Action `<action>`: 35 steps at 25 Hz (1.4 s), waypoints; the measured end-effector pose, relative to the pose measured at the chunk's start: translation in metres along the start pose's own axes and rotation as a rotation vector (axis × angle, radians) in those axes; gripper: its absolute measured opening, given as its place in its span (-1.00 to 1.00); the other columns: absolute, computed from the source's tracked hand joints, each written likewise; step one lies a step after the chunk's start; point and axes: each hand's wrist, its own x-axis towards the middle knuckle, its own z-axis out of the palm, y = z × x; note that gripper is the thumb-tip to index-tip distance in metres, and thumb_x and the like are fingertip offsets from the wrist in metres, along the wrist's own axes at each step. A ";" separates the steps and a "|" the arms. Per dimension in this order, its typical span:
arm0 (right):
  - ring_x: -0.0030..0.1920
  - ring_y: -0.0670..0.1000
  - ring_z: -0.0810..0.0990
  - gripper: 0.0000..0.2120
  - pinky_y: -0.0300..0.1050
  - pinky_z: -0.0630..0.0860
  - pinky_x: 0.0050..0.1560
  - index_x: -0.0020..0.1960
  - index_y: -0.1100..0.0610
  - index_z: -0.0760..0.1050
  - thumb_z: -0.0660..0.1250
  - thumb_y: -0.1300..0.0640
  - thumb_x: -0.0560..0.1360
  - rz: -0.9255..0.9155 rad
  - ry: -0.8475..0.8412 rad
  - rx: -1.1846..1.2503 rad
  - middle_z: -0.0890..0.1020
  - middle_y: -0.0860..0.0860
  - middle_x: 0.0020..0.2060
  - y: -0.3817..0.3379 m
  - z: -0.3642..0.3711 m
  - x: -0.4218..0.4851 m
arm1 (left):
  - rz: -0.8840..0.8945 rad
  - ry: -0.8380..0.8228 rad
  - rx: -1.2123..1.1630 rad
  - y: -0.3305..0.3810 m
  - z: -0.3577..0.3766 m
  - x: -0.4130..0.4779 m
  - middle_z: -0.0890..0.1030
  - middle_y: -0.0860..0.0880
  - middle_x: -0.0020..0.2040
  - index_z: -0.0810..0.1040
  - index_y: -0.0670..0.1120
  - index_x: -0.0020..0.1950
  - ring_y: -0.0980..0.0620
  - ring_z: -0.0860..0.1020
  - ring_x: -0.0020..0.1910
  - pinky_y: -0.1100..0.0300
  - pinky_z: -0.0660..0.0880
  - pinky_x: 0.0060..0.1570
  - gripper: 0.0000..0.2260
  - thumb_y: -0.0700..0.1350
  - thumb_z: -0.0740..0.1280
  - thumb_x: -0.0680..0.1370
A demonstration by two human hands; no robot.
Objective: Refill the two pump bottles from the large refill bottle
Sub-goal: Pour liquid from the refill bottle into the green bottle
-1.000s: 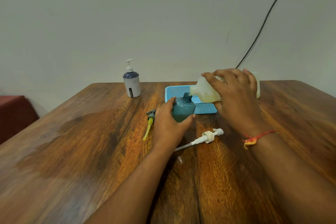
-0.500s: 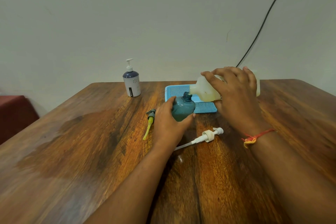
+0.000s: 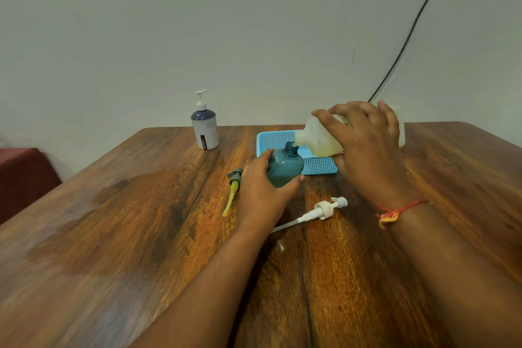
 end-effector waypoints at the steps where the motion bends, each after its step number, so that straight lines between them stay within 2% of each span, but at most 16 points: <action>1: 0.44 0.16 0.32 -0.20 0.18 -0.05 0.53 0.52 -0.11 0.32 0.55 0.24 0.38 -0.001 0.002 0.002 0.48 0.03 0.37 0.000 0.000 0.000 | 0.001 0.000 0.000 0.000 0.000 0.000 0.53 0.05 0.36 0.40 -0.02 0.51 0.06 0.46 0.34 0.11 0.51 0.31 -0.28 0.08 0.58 0.41; 13: 0.44 0.15 0.32 -0.20 0.17 -0.05 0.53 0.51 -0.13 0.31 0.52 0.28 0.39 -0.008 0.010 -0.018 0.48 0.01 0.36 0.000 0.000 0.000 | -0.001 0.003 0.015 0.000 0.001 0.001 0.54 0.05 0.36 0.41 -0.04 0.51 0.05 0.48 0.34 -0.02 0.53 0.31 -0.27 0.11 0.57 0.41; 22: 0.44 0.16 0.32 -0.21 0.19 -0.03 0.53 0.51 -0.12 0.31 0.53 0.27 0.39 -0.016 0.016 -0.016 0.48 0.03 0.36 -0.001 0.001 0.001 | -0.002 -0.003 0.017 0.001 -0.001 0.000 0.53 0.05 0.36 0.40 -0.02 0.51 0.07 0.46 0.34 0.08 0.53 0.31 -0.28 0.10 0.57 0.42; 35: 0.44 0.17 0.31 -0.19 0.20 -0.04 0.53 0.52 -0.11 0.30 0.55 0.25 0.38 -0.022 0.010 -0.024 0.47 0.04 0.37 -0.001 0.001 0.001 | -0.001 0.001 -0.023 -0.003 0.002 0.002 0.55 0.08 0.33 0.43 -0.01 0.49 0.08 0.49 0.31 0.07 0.55 0.28 -0.29 0.11 0.58 0.39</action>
